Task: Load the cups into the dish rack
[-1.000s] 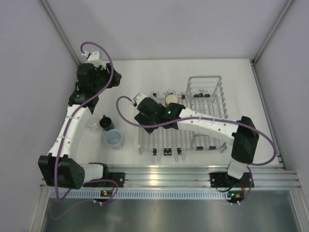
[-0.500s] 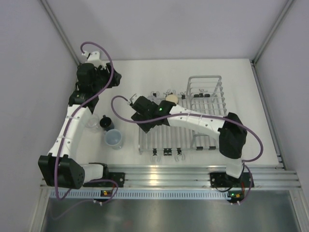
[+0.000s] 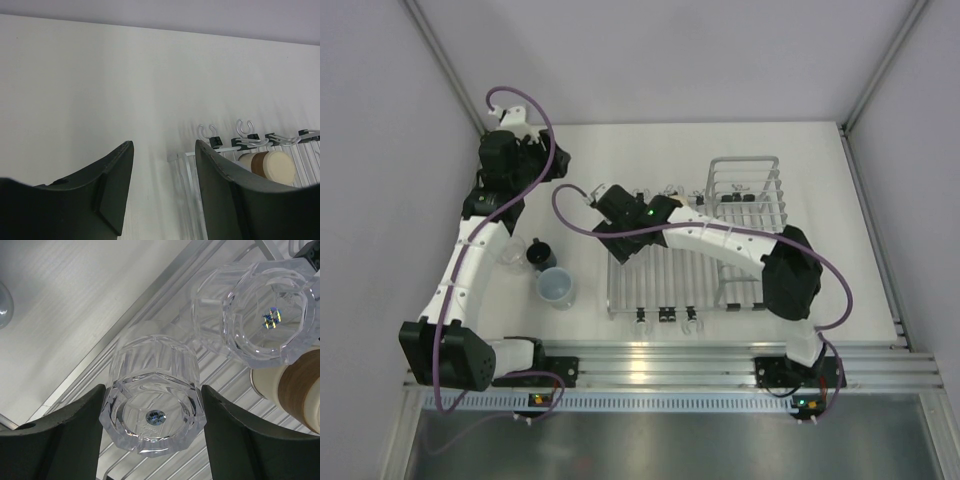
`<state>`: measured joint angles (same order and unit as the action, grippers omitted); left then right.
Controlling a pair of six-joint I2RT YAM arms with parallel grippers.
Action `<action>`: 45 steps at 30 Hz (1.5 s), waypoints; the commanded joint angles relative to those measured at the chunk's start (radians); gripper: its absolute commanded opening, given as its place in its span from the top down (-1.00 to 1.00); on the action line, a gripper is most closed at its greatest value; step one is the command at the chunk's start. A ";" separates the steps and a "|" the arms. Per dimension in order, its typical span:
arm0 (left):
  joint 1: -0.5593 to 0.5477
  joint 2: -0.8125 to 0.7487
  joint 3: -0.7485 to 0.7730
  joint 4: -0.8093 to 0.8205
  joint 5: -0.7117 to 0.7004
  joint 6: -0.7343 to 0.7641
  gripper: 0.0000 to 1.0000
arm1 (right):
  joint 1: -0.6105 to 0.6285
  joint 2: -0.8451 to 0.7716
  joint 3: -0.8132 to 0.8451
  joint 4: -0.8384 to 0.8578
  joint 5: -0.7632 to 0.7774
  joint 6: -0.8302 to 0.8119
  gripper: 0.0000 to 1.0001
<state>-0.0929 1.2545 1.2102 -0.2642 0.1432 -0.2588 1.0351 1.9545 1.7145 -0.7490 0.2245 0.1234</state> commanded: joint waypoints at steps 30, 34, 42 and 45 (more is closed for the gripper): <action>0.004 0.002 0.049 -0.006 -0.017 0.013 -0.28 | -0.079 0.095 0.108 -0.009 -0.060 -0.039 -0.68; 0.005 0.002 0.049 -0.004 -0.016 0.013 -0.29 | -0.079 0.089 0.102 -0.001 -0.059 -0.041 -0.75; 0.004 0.000 0.048 -0.004 -0.021 0.016 -0.29 | -0.079 0.024 0.077 0.008 -0.040 -0.031 -0.76; 0.004 -0.004 0.046 -0.009 -0.040 0.023 -0.29 | -0.079 -0.022 0.056 0.010 -0.019 -0.028 -0.77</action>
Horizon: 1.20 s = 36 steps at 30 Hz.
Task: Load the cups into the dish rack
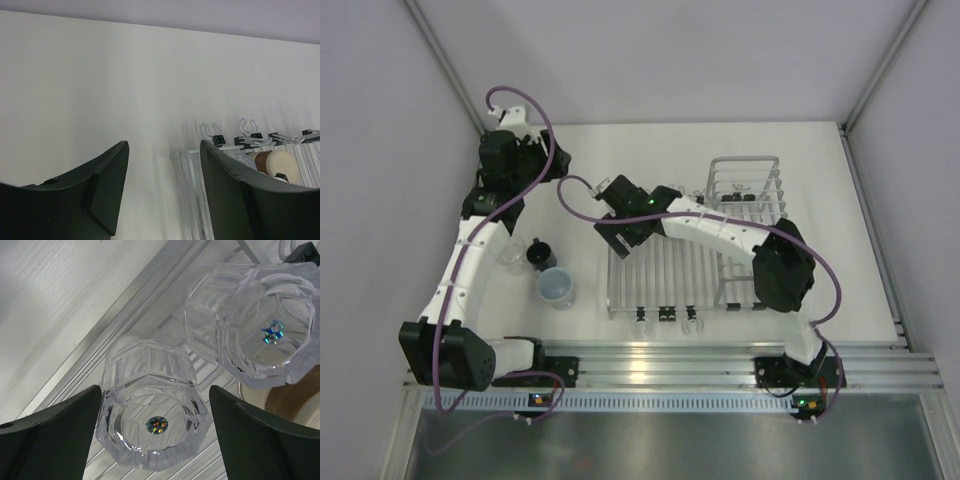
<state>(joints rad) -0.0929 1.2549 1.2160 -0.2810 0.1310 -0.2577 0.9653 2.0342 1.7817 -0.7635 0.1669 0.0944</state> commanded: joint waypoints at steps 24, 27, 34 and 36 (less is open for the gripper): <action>-0.131 -0.302 -0.118 -0.231 -0.203 0.089 -0.77 | -0.010 -0.735 -0.430 0.273 0.152 0.053 -0.85; -0.151 -0.344 -0.153 -0.322 -0.200 0.014 -0.85 | -0.019 -0.801 -0.470 0.285 0.163 0.062 -0.86; -0.222 -0.397 -0.142 -0.562 -0.332 -0.147 -0.73 | -0.027 -0.891 -0.541 0.299 0.154 0.093 -0.87; -0.232 -0.408 -0.147 -0.622 -0.346 -0.217 -0.69 | -0.030 -0.902 -0.551 0.305 0.145 0.103 -0.87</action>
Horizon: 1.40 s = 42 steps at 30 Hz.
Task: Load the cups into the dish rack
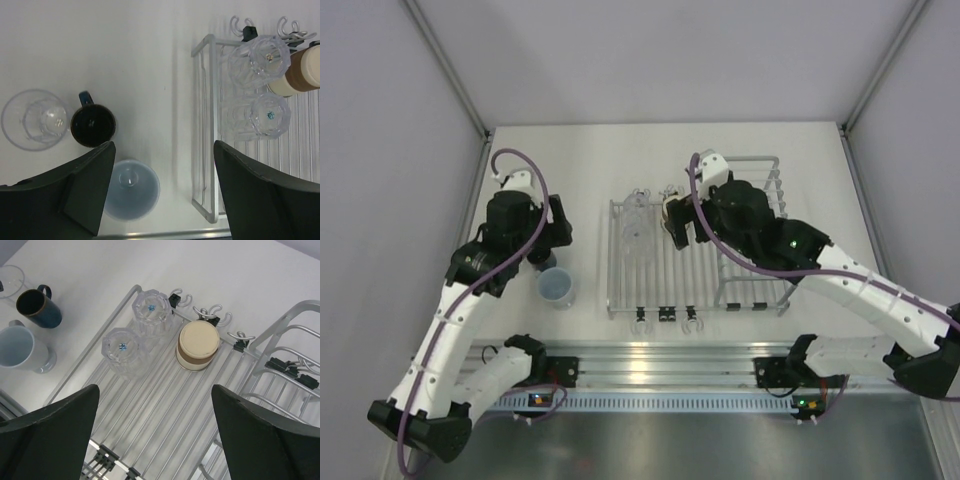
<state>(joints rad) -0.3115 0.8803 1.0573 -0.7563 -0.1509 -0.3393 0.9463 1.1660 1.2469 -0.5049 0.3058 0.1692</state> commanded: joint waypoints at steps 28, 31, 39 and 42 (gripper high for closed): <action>-0.385 0.158 -0.203 -0.190 -0.357 -0.549 -0.78 | -0.011 -0.192 -0.167 0.114 -0.014 0.047 -0.89; -0.385 0.183 -0.212 -0.189 -0.368 -0.557 -0.79 | -0.012 -0.204 -0.170 0.112 -0.016 0.047 -0.89; -0.383 0.209 -0.241 -0.183 -0.406 -0.584 -0.44 | -0.012 -0.235 -0.196 0.121 -0.016 0.050 -0.89; -0.380 0.250 -0.249 -0.169 -0.398 -0.575 -0.18 | -0.011 -0.238 -0.198 0.121 -0.014 0.052 -0.89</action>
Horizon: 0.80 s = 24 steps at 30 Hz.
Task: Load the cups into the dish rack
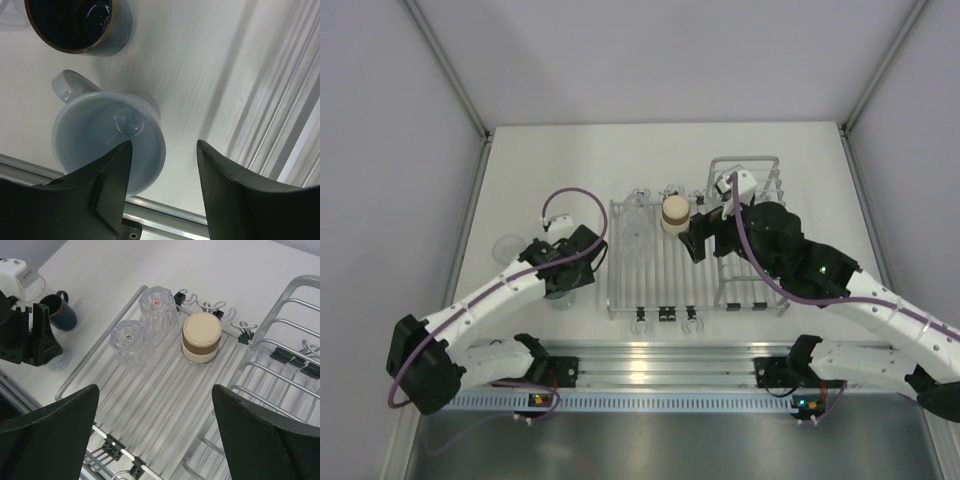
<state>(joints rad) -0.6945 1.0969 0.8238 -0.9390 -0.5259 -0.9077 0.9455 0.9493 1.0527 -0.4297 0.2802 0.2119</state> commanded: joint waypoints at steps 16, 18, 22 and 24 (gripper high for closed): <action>0.010 0.078 0.011 0.048 -0.046 0.065 1.00 | -0.013 -0.050 -0.037 0.037 0.031 0.014 -0.90; 0.010 0.081 0.064 0.048 -0.054 0.088 1.00 | -0.014 -0.046 -0.036 0.037 0.033 0.017 -0.90; 0.010 0.081 0.185 0.048 -0.045 0.157 1.00 | -0.014 -0.041 -0.023 0.022 0.047 0.014 -0.90; 0.010 0.060 0.262 0.045 -0.051 0.196 1.00 | -0.017 -0.043 -0.017 0.013 0.059 0.007 -0.90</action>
<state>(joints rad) -0.6872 1.1961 0.9623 -0.9352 -0.5316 -0.7921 0.9436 0.9119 1.0142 -0.4271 0.3008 0.2138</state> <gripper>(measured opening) 0.100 0.950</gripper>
